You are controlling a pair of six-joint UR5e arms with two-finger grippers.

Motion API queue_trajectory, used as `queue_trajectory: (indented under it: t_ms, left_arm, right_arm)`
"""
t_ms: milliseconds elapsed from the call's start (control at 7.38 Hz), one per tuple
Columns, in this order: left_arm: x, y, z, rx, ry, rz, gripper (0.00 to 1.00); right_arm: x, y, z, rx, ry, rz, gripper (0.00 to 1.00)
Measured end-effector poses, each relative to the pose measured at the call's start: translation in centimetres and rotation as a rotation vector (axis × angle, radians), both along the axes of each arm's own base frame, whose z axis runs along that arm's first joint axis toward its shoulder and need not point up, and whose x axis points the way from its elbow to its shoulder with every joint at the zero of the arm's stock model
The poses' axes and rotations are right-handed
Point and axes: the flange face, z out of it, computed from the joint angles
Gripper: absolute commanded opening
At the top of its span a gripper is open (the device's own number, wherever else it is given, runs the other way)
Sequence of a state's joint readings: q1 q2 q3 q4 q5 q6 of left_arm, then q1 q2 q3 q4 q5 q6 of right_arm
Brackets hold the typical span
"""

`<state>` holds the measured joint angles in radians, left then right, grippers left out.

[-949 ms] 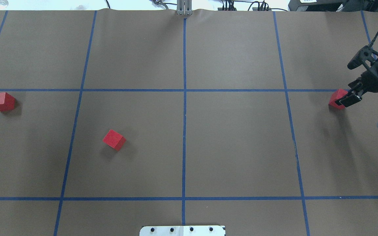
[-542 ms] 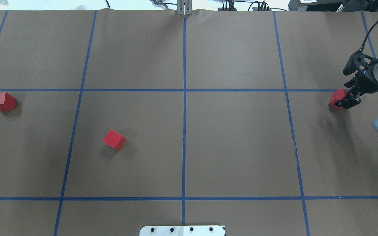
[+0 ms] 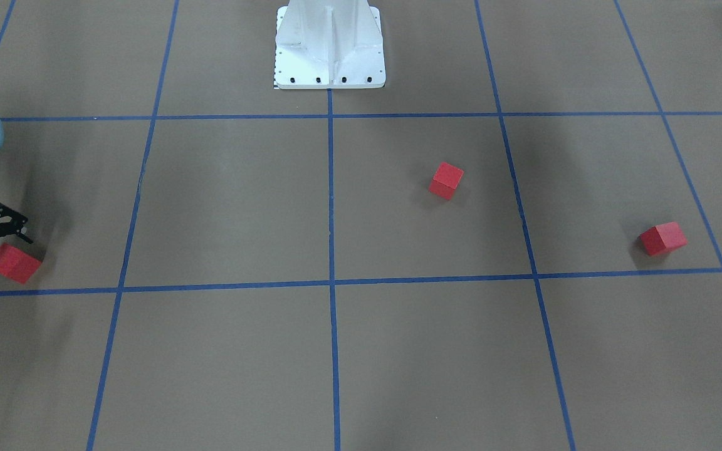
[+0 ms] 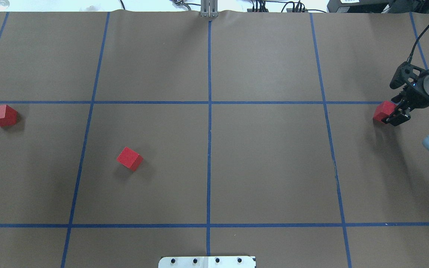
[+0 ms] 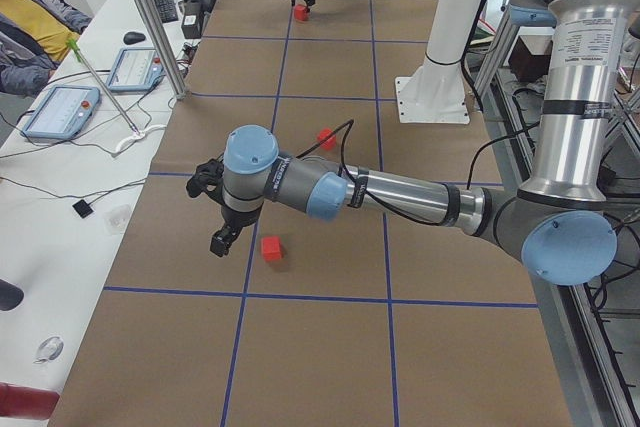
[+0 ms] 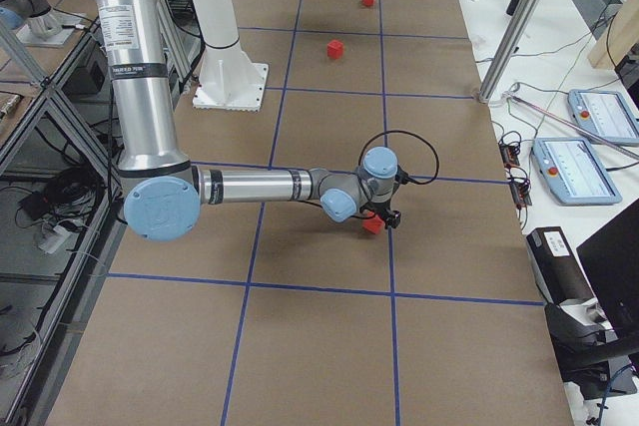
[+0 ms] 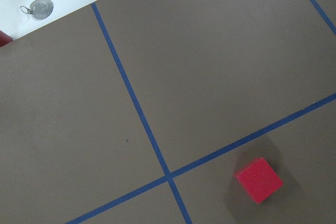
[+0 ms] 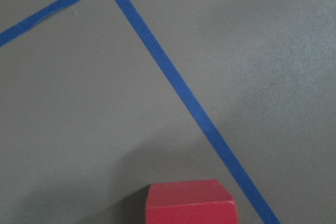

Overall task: Form red blocks into L shape at center
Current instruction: 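Close the right gripper on the red cube and lift it, then carry the red cube with the right gripper to the table center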

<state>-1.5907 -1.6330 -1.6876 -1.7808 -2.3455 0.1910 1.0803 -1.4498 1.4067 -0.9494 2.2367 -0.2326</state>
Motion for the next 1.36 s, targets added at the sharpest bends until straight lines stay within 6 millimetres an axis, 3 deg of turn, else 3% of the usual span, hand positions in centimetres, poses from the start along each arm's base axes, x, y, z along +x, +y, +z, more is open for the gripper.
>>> queue_trajectory:
  t_ms: [136, 542, 678, 949, 1356]
  left_arm:
    - [0.0, 0.0, 0.0, 0.001, 0.000, 0.000, 1.00]
    - [0.0, 0.1, 0.1, 0.001, 0.000, -0.001, 1.00]
    - [0.0, 0.1, 0.1, 0.000, 0.000, -0.001, 1.00]
    - [0.0, 0.1, 0.1, -0.002, 0.001, -0.001, 1.00]
    - [0.0, 0.1, 0.2, -0.005, 0.001, -0.002, 1.00]
  right_arm:
    - [0.0, 0.0, 0.1, -0.010, 0.000, 0.008, 0.04]
    - [0.0, -0.1, -0.4, -0.063, -0.011, 0.055, 0.00]
    - [-0.1, -0.4, -1.8, -0.121, -0.040, 0.115, 0.00]
    - [-1.8, -1.2, -7.5, -0.302, -0.135, 0.294, 0.00]
    - [-9.6, 0.5, -18.3, -0.525, -0.259, 0.409, 0.00]
